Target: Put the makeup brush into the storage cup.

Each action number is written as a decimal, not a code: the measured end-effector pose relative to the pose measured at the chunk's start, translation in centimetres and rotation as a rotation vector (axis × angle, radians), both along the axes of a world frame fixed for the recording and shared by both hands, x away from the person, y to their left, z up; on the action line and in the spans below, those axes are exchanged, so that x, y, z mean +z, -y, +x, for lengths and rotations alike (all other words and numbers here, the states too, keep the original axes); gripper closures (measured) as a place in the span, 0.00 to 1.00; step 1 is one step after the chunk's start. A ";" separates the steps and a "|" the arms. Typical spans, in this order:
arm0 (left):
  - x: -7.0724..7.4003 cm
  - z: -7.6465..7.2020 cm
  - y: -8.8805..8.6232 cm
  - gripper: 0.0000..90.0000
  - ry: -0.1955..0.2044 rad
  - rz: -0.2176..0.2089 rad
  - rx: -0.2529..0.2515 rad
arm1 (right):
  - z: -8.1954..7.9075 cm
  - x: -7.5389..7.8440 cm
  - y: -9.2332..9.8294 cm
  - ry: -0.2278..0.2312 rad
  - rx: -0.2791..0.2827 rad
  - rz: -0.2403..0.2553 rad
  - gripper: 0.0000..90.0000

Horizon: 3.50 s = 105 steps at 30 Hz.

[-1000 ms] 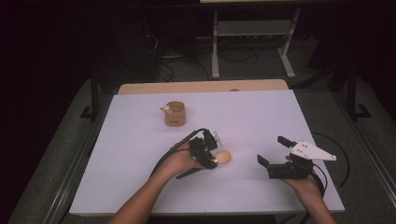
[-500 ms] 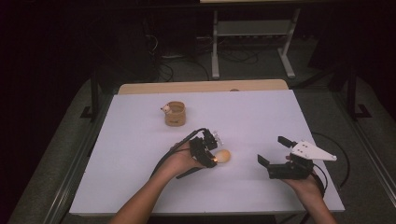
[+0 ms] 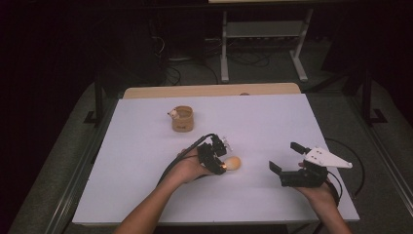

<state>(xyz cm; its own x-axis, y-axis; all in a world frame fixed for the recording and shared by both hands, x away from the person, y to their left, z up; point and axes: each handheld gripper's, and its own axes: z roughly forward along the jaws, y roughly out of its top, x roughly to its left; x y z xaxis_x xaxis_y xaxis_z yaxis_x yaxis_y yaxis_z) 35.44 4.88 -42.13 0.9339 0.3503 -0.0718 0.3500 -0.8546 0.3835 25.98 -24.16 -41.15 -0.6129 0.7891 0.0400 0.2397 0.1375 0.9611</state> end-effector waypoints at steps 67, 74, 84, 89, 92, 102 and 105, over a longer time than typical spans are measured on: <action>6.0 1.3 -6.5 0.70 0.077 -0.510 0.057 | 0.0 -0.1 -0.1 0.003 0.002 -0.004 0.00; 6.4 1.2 -6.9 0.70 0.103 -0.551 0.064 | 0.0 -0.1 -0.1 0.003 0.004 -0.005 0.00; 6.9 1.4 -7.9 0.70 0.127 -0.603 0.072 | 0.0 -0.1 -0.1 0.001 0.005 -0.003 0.00; 7.2 1.3 -8.3 0.70 0.133 -0.638 0.088 | -0.1 -0.1 -0.1 0.003 0.004 -0.004 0.00; 7.4 1.3 -8.6 0.70 0.149 -0.653 0.085 | 0.0 -0.1 -0.2 0.003 0.004 -0.003 0.00; 8.0 1.4 -9.7 0.71 0.200 -0.709 0.124 | -0.1 -0.1 -0.2 0.000 0.005 -0.002 0.00; 8.1 1.4 -10.0 0.71 0.212 -0.723 0.141 | 0.0 -0.1 -0.2 0.002 0.005 -0.006 0.00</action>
